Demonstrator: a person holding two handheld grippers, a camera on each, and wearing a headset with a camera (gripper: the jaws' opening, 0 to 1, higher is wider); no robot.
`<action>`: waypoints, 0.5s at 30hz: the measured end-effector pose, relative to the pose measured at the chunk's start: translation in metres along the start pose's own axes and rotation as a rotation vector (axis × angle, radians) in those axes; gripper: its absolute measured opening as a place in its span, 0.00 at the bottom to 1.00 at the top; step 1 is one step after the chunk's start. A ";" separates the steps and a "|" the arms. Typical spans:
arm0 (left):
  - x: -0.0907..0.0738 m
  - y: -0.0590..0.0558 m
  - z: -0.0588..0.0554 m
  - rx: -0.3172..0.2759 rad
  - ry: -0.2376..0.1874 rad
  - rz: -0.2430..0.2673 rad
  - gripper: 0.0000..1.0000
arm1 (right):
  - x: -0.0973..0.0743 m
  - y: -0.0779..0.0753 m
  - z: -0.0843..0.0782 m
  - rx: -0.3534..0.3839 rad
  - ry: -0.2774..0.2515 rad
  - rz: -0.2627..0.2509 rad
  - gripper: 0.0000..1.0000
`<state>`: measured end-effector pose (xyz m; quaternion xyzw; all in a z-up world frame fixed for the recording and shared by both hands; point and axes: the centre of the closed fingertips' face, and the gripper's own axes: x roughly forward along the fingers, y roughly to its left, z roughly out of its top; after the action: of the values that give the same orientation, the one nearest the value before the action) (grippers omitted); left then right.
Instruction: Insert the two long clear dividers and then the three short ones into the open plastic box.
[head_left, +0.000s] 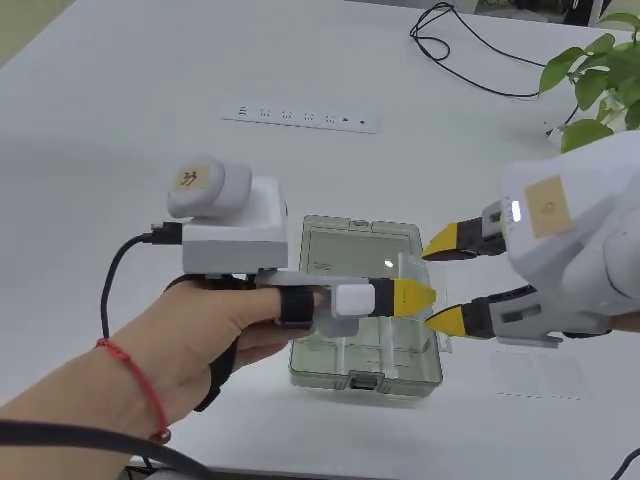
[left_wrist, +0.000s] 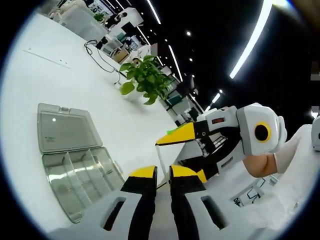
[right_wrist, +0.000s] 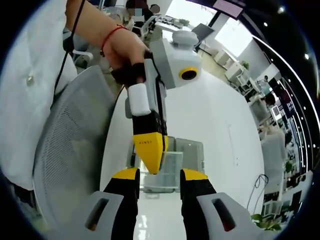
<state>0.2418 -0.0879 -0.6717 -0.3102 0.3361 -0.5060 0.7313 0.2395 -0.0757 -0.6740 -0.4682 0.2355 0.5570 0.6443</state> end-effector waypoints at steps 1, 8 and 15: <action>0.000 0.000 0.000 0.000 0.000 -0.002 0.01 | 0.000 0.000 0.000 -0.002 0.002 -0.001 0.33; 0.000 0.000 -0.002 -0.004 0.004 -0.001 0.00 | 0.001 0.001 0.000 -0.005 0.007 0.001 0.33; -0.001 0.002 0.001 -0.027 -0.021 0.015 0.00 | 0.002 -0.002 0.001 -0.011 0.006 -0.011 0.34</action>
<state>0.2439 -0.0858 -0.6725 -0.3227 0.3373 -0.4926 0.7345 0.2412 -0.0736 -0.6743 -0.4748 0.2318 0.5533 0.6440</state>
